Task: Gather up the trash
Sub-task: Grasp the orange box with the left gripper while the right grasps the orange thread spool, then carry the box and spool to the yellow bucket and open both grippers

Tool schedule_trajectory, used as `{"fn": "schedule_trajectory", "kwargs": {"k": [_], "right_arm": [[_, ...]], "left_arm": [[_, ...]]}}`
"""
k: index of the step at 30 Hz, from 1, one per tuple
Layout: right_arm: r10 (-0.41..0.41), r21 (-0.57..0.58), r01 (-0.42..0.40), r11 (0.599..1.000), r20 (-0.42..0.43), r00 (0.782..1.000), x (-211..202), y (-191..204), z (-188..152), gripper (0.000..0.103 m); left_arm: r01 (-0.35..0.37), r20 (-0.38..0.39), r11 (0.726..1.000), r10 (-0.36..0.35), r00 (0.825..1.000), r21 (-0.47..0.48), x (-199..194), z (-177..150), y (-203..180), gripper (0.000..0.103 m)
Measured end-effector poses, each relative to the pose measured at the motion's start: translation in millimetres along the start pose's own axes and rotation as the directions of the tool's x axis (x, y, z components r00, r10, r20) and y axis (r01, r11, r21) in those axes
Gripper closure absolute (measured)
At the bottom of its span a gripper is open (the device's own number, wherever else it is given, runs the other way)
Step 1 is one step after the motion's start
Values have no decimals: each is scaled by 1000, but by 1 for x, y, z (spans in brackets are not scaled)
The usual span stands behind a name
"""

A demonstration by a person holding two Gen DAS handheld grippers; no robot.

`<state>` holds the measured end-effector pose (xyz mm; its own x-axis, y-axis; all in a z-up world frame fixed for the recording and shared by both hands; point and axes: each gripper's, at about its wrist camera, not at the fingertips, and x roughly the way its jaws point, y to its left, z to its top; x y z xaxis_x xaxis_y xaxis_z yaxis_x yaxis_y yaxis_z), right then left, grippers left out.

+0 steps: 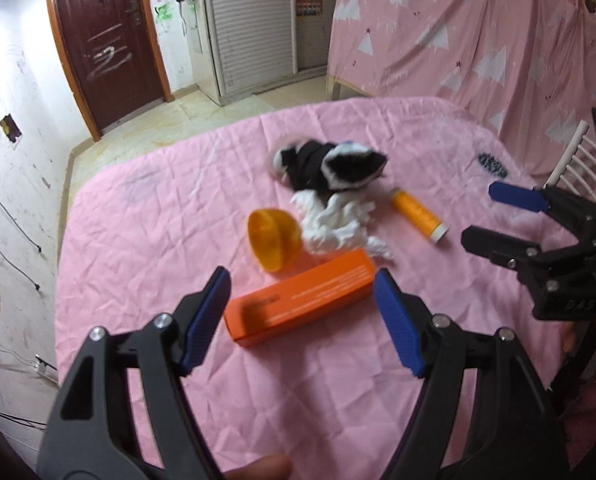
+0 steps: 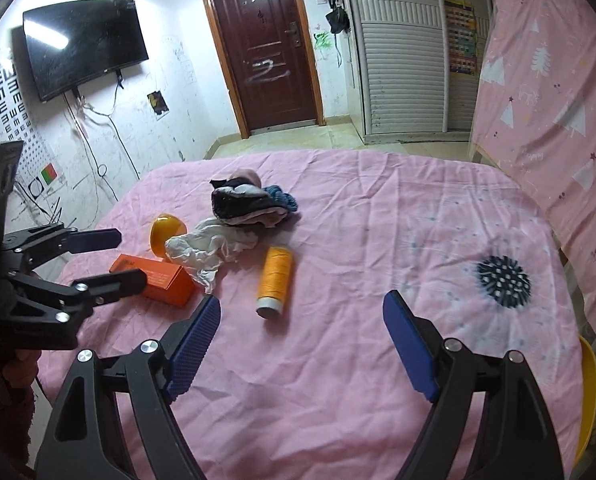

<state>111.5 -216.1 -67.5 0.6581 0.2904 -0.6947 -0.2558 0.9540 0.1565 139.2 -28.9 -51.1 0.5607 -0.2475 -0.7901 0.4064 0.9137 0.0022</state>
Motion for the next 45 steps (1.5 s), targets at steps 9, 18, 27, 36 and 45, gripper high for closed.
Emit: {"fn": "schedule_trajectory", "kwargs": {"k": [9,18,27,36,45], "right_arm": [[-5,-27,3,1000,-50,999,22,11,2,26],[-52,-70,46,996,-96,994,35,19,9,26],[-73,-108,58,992,-139,988,47,24,9,79],[-46,-81,39,996,-87,995,32,20,7,94],[-15,-34,15,999,1,1000,-9,4,5,94]], "left_arm": [[15,-25,996,-13,1000,85,19,-9,-8,28],[34,-9,995,-34,999,98,14,-20,-11,70],[82,-1,995,-82,997,55,6,-27,-7,82],[96,43,995,-96,994,22,-20,-30,-9,82],[77,92,997,-79,993,20,-45,-20,-22,82]]}}
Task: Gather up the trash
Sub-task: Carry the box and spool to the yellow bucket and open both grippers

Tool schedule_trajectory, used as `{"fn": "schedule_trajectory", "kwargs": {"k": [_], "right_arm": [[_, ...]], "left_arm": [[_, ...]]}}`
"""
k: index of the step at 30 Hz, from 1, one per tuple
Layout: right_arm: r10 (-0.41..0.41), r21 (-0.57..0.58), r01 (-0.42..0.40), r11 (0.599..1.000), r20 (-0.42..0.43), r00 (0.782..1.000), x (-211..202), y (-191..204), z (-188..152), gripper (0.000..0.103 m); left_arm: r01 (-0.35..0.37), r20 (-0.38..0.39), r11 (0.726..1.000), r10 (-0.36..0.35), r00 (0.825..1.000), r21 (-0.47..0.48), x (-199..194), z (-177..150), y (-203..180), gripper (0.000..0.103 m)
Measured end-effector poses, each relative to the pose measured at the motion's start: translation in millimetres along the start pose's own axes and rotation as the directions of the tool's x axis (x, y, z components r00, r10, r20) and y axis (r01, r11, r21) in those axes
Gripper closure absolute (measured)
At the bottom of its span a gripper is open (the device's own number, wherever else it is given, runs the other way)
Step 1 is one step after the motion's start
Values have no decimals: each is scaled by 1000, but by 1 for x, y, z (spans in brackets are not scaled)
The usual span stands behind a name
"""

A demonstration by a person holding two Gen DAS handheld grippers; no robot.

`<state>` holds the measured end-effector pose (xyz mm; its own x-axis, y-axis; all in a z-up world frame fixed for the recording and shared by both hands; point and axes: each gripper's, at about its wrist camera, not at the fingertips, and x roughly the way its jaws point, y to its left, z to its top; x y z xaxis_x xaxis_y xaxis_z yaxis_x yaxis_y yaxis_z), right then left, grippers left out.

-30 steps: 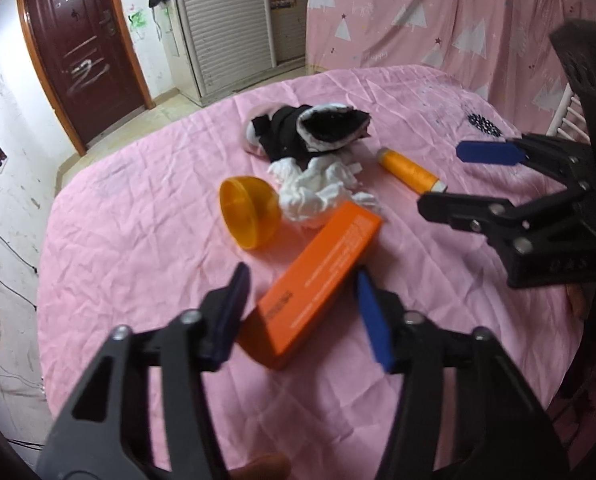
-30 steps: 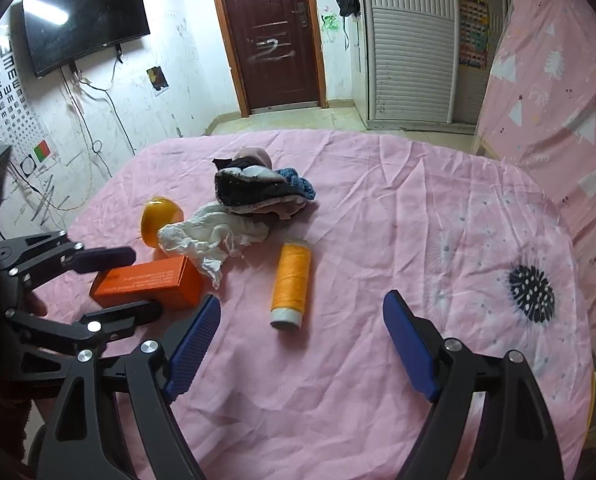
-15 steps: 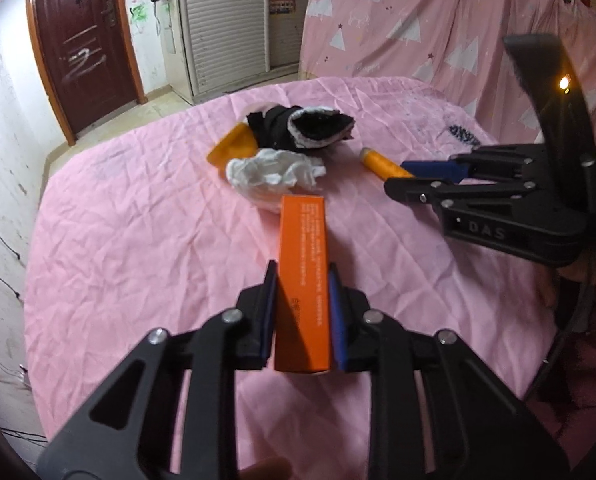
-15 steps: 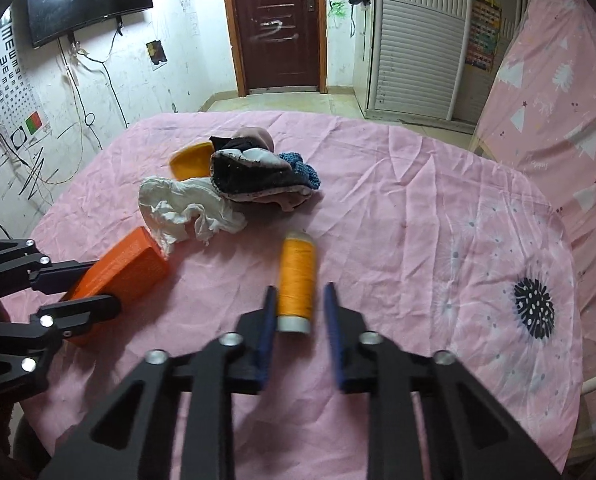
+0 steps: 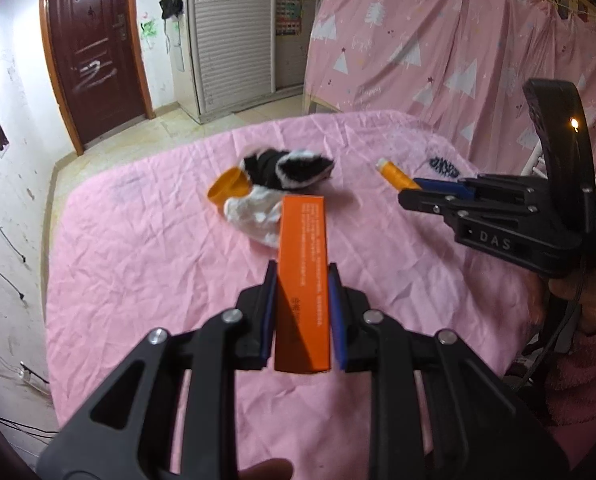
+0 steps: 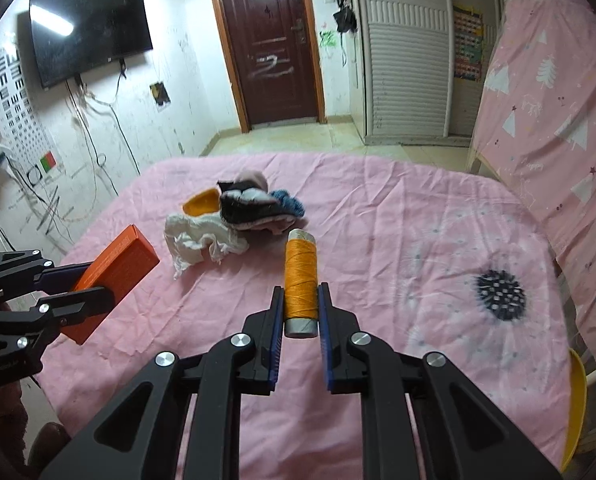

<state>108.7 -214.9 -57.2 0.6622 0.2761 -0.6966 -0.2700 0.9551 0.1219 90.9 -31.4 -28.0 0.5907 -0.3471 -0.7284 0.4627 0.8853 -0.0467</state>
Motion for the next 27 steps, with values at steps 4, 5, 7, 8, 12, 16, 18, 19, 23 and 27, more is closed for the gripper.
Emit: {"fn": "schedule_trajectory", "kwargs": {"k": [4,5,7,8,12,16,18,19,23,27], "right_arm": [[-3,34,2,999,41,999,-20,-15,-2,94],[-7,43,5,999,51,999,-25,-20,-3,94],[-13,59,9,998,65,998,-33,-29,-5,94],[-17,68,12,998,73,997,-37,-33,-7,94],[-30,111,19,994,106,994,-54,-56,-16,94],[-56,173,31,984,141,988,-74,-88,-33,93],[-75,206,42,978,157,985,-86,-107,-42,93],[-85,222,48,974,162,983,-91,-115,-46,93],[-128,298,69,952,184,975,-111,-153,-66,93],[-174,357,98,929,187,967,-126,-186,-84,93]], "left_arm": [[-9,23,1000,9,1000,15,-7,9,-13,82],[-11,26,1000,11,1000,20,-7,11,-17,82],[-14,30,999,13,999,33,-7,15,-26,82],[-14,31,999,13,999,38,-6,17,-31,82],[-8,31,998,6,999,57,-3,24,-51,82],[13,29,996,-15,999,85,4,32,-81,81],[24,25,994,-27,999,109,7,37,-99,81],[30,23,992,-33,999,120,9,39,-106,81],[46,14,985,-49,999,168,17,48,-138,81],[63,2,978,-64,998,200,25,56,-165,81]]}}
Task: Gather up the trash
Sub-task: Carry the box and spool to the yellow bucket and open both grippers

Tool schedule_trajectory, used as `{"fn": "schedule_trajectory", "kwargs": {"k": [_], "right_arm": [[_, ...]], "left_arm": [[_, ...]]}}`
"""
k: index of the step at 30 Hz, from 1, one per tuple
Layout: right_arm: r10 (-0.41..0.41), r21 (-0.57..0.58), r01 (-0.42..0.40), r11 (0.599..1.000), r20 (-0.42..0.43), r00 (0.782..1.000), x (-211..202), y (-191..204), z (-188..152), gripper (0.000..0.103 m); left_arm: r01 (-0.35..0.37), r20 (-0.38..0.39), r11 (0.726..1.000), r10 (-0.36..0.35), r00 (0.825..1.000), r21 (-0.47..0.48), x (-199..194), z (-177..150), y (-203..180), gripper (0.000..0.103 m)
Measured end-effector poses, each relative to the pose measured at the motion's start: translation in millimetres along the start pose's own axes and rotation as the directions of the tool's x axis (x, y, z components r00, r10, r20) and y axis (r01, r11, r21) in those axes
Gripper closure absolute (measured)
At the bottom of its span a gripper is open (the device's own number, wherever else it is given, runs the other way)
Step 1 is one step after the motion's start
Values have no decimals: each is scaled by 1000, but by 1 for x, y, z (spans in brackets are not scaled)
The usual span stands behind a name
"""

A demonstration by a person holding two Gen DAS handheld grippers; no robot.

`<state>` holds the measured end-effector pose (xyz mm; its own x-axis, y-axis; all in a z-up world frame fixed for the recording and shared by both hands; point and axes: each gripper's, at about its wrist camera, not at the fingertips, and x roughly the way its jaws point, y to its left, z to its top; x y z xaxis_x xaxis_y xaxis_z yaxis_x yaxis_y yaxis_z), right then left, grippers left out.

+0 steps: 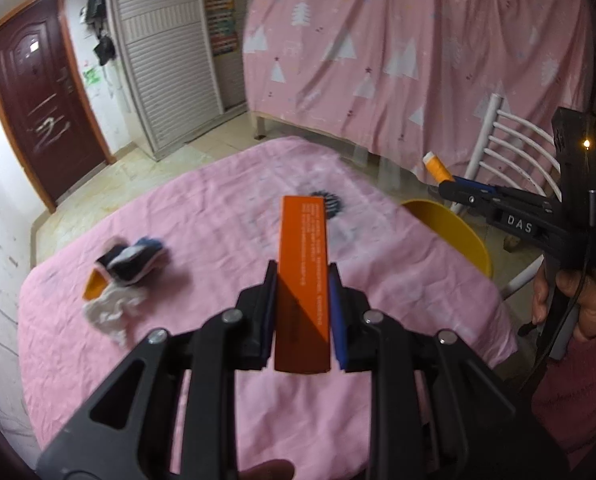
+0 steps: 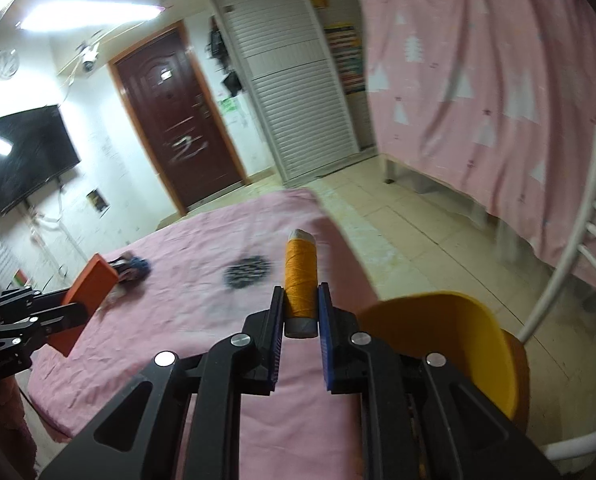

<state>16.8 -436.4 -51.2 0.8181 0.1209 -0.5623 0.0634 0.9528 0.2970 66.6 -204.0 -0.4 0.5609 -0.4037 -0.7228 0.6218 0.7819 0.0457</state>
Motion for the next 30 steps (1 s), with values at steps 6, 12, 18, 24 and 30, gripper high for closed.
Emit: {"fn": "schedule_trajectory", "kwargs": {"k": [6,12,18,24,30], "right_arm": [[-42,97,39,995,30,999,-11,-52,-6,93],[-53,171,47,984,30,998,-7,-88,-10,93],[-66,202,58,978,32,997,-9,-105,-14,93],[-70,233,60,971,39,997,-11,-116,-17,93],[-75,242,68,968,21,997,-6,-121,-19,93]], "left_arm": [[32,-1,999,-32,1000,43,15,22,-44,81],[75,-31,995,-73,997,59,40,42,-85,81],[124,-96,991,-118,988,58,69,57,-114,81],[129,-120,989,-119,986,76,89,70,-136,81],[149,-126,988,-144,982,34,95,86,-144,43]]}}
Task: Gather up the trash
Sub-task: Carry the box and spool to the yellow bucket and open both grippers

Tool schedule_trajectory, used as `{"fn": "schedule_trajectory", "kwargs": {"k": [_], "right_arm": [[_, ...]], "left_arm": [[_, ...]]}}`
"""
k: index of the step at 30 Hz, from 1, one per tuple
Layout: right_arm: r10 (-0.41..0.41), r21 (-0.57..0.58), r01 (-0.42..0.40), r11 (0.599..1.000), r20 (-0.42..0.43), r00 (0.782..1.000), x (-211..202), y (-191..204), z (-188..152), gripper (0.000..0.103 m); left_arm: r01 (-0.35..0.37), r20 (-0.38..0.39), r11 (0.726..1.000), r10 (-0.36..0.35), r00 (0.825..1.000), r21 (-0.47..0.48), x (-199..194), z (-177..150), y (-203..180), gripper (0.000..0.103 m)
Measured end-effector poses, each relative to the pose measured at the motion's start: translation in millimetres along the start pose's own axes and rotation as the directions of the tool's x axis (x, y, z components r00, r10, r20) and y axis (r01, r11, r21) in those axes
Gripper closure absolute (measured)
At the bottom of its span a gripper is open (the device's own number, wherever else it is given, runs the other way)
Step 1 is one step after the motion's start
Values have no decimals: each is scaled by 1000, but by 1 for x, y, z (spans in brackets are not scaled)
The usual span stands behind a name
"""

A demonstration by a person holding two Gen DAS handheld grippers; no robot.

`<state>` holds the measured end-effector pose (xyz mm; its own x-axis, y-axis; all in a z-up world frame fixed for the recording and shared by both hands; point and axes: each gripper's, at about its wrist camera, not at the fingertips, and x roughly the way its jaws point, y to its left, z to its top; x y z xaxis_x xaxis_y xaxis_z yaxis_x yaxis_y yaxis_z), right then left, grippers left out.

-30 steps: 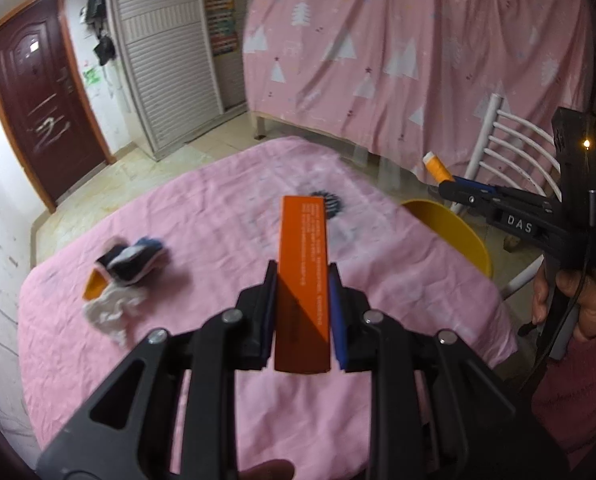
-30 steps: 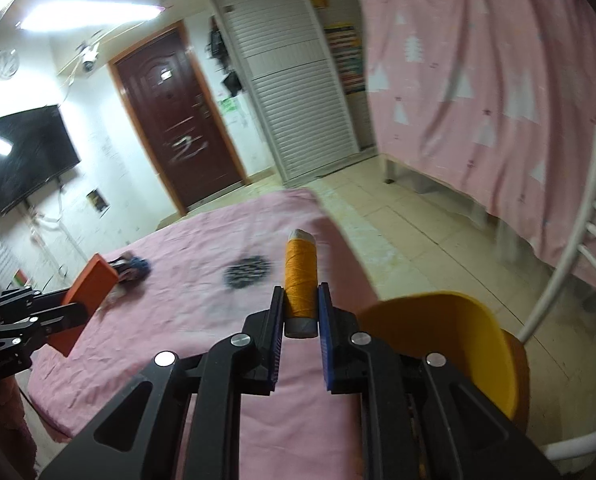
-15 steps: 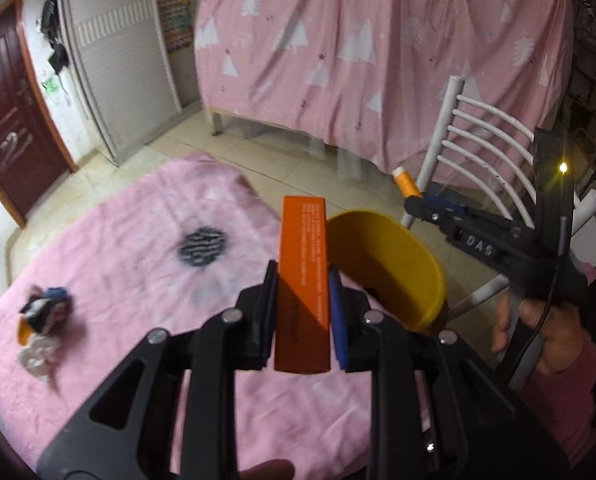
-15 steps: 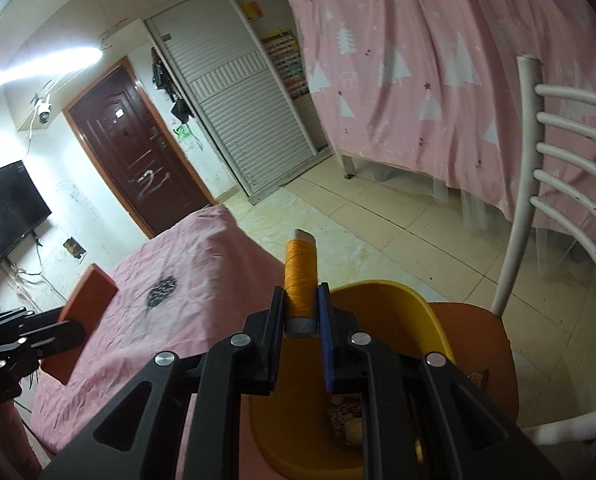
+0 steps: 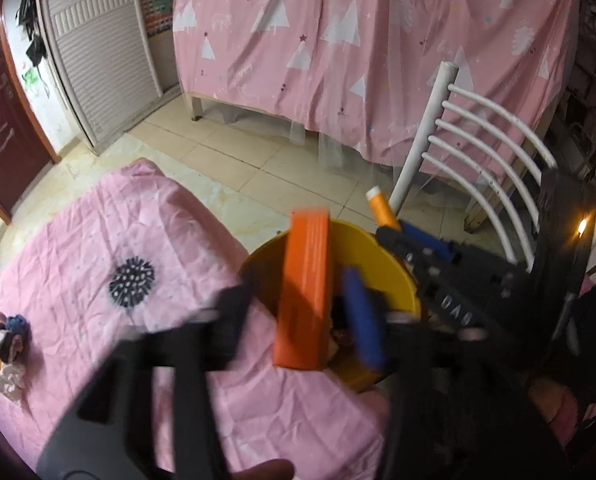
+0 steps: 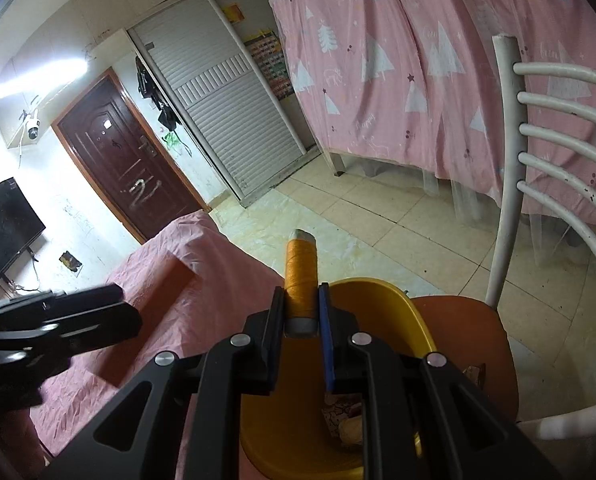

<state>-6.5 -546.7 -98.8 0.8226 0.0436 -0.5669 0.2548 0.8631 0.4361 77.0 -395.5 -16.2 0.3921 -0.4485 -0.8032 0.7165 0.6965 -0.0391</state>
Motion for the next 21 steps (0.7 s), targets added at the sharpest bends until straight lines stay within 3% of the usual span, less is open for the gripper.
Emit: {"fn": "schedule_trajectory", "kwargs": {"k": [8,11,16,21], "right_arm": [[-7,-8,7,1000,-9,1000,4,4,-1,92],[-15,-16,14,1000,-14,1000,7,7,-2,86],[-16,-30,16,999,-14,1000,8,12,-4,48],[0,-80,-1,997,-9,1000,5,36,-7,39]], "left_arm": [[-15,15,1000,15,1000,-20,-9,-3,9,42],[-15,24,999,16,1000,-30,-15,-5,16,42],[-16,61,998,20,998,-63,-32,-10,35,42],[-25,91,993,36,995,-112,-49,-17,66,41]]}}
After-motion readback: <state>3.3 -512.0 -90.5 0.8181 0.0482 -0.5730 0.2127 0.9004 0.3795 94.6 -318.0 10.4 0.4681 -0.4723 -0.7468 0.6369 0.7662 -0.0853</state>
